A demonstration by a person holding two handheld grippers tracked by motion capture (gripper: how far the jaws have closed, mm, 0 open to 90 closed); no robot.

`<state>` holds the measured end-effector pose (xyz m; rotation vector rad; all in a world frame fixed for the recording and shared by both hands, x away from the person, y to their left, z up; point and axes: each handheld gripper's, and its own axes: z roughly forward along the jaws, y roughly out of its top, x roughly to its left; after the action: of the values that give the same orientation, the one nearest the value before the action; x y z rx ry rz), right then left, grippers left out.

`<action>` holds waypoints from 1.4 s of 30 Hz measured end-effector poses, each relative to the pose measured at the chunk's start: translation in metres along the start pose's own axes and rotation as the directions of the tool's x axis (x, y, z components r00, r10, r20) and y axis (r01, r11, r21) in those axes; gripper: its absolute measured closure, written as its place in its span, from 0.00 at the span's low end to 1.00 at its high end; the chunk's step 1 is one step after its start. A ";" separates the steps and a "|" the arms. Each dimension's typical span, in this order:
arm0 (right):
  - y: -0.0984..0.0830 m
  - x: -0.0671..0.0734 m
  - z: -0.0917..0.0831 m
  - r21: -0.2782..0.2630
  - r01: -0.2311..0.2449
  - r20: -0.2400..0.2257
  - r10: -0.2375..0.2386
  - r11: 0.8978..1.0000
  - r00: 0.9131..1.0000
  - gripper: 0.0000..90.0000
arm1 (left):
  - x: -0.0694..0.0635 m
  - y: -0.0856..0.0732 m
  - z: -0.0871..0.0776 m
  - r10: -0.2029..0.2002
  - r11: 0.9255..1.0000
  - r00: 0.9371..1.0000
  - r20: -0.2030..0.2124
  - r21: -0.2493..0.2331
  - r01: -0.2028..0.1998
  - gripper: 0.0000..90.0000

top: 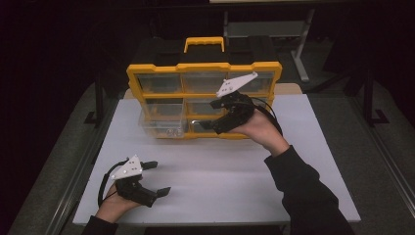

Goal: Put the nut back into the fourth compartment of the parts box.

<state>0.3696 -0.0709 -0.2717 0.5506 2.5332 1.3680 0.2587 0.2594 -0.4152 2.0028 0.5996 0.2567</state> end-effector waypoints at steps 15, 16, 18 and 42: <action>-0.081 0.012 -0.024 -0.067 -0.072 0.069 0.077 0.995 0.995 0.15 | 0.000 0.001 0.001 -0.004 1.000 1.000 0.000 0.004 0.004 0.00; -0.087 0.012 -0.025 -0.073 -0.079 0.077 0.084 0.994 0.993 0.14 | 0.000 0.001 0.001 -0.003 1.000 1.000 0.000 0.003 0.003 0.00; -0.100 0.012 -0.027 -0.080 -0.094 0.092 0.101 0.992 0.991 0.14 | 0.000 0.000 0.001 -0.009 1.000 1.000 0.000 0.000 0.009 0.00; -0.208 0.033 -0.067 -0.135 -0.182 0.220 0.209 0.974 0.953 0.11 | 0.000 -0.002 -0.001 -0.011 1.000 1.000 -0.006 0.002 0.011 0.00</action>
<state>0.2696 -0.2117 -0.4096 0.9040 2.2481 1.4072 0.2583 0.2609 -0.4168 2.0002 0.6146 0.2551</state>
